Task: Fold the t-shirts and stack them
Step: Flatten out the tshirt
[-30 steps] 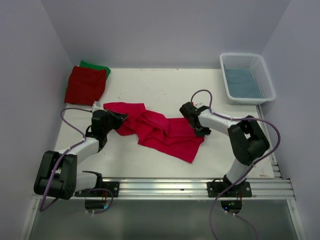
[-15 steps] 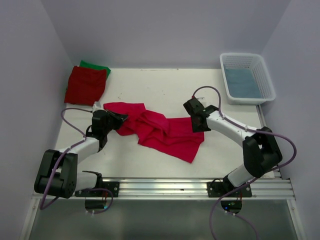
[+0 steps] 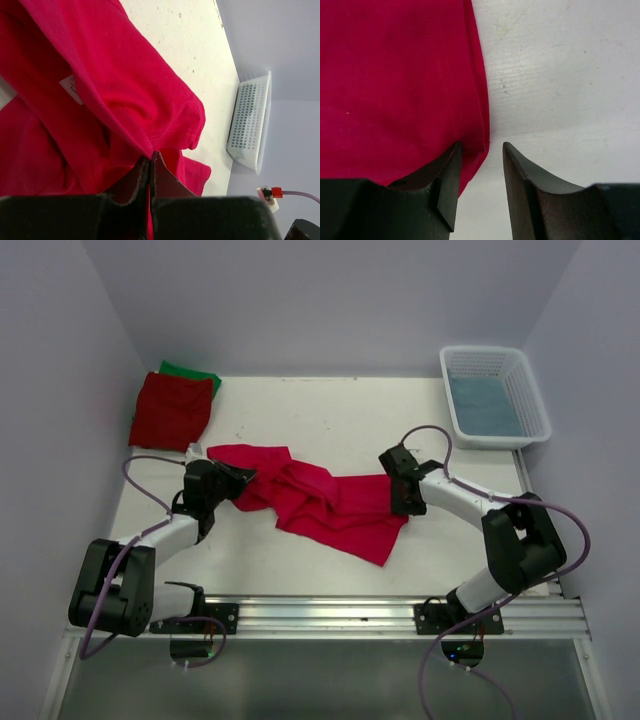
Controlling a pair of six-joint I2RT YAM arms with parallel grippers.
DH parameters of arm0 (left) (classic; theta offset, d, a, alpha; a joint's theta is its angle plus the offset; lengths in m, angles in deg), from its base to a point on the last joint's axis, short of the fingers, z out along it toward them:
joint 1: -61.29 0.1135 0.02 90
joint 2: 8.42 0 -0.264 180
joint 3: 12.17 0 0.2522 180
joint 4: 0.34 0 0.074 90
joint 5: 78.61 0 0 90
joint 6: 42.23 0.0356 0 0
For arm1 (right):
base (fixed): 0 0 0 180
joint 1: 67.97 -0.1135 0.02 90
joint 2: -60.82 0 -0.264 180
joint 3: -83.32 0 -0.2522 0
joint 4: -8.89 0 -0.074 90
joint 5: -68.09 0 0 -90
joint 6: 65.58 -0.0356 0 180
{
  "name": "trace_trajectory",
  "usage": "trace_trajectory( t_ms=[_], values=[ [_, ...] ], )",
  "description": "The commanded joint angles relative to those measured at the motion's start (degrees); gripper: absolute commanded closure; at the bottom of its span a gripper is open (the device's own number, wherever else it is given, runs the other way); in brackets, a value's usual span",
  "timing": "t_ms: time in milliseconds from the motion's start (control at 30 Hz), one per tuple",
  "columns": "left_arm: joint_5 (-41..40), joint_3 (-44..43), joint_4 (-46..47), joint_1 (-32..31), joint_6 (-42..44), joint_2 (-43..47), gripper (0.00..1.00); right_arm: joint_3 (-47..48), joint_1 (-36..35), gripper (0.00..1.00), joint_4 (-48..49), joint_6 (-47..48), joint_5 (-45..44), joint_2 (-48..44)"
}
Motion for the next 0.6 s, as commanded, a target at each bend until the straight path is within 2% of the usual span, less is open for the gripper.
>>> trace_trajectory(
  t_ms=[0,133,367,567],
  values=[
    [0.2,-0.91,1.19,0.07,1.34,0.19,1.0,-0.48,0.59,0.58,3.84,-1.1,0.52,0.54],
    [0.2,-0.91,0.84,0.07,1.61,0.37,1.0,-0.48,0.76,0.59,5.15,-0.74,1.39,1.34],
    [0.2,-0.99,0.4,0.07,1.7,0.89,1.0,-0.3,1.12,0.67,5.77,-1.09,1.14,3.18],
    [0.11,-1.08,0.4,0.07,1.78,0.81,1.0,-0.22,1.12,0.85,4.98,-1.27,-0.36,2.75]
  ],
)
